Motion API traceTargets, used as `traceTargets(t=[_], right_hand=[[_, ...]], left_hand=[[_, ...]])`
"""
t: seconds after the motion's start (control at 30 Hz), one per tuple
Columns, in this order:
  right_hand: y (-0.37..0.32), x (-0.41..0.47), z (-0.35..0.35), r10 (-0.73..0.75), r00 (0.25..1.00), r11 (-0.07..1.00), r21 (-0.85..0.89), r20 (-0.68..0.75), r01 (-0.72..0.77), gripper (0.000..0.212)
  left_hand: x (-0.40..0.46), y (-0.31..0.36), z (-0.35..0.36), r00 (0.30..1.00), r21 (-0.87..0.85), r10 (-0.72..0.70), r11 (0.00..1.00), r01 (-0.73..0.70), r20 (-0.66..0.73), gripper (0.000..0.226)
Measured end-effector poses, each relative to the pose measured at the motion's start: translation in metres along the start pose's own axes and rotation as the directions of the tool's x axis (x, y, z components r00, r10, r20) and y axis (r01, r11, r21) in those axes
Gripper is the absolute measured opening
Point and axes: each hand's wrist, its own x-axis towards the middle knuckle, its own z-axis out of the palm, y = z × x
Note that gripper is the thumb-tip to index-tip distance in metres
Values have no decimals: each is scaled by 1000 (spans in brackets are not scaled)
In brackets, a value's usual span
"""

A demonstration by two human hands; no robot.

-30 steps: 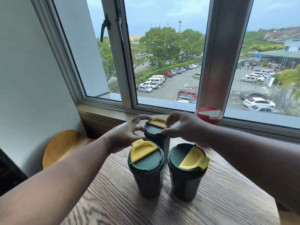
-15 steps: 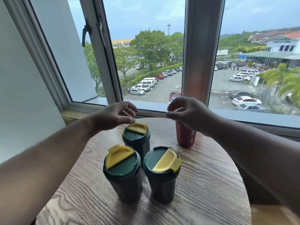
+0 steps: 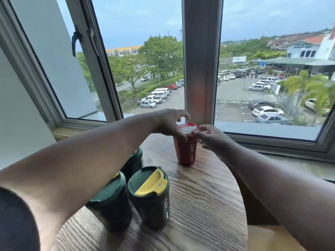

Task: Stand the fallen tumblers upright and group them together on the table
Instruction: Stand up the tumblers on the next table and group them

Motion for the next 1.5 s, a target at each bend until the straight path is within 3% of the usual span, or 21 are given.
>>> traceTargets(t=[0.17,0.37,0.5,0.63,0.8,0.97,1.13,1.23,1.43,1.5], right_hand=[[4,0,5,-33,997,997,76,65,28,48],[3,-12,9,-95,993,993,81,73,89,26],[-7,-32,17,-134,979,986,120,153,116,9],[-13,-50,24,-132,960,983,160,249,94,25],[-16,-63,33,-149,930,985,130,336,111,19],[-14,-67,40,-125,914,989,127,387,81,40],[-15,-72,43,-120,916,984,165,383,60,19],[-15,-73,43,-118,918,986,151,378,64,18],[-15,-78,37,-94,919,995,79,383,68,41],[-15,-78,35,-101,906,994,70,410,79,45]], left_hand=[[16,0,10,994,42,-35,999,31,102,85],[3,1,10,998,82,-21,997,15,65,93],[-24,3,7,997,66,-55,996,51,60,98],[-59,3,6,994,25,-104,994,104,34,97],[-95,2,13,984,42,-176,984,176,5,101],[-110,6,16,974,82,-227,970,228,-19,102],[-113,7,19,967,36,-257,966,257,-5,95],[-119,12,18,961,-25,-276,961,276,14,92],[-174,36,24,941,137,-229,953,269,-251,79],[-193,42,31,938,213,-242,931,296,-248,84]])
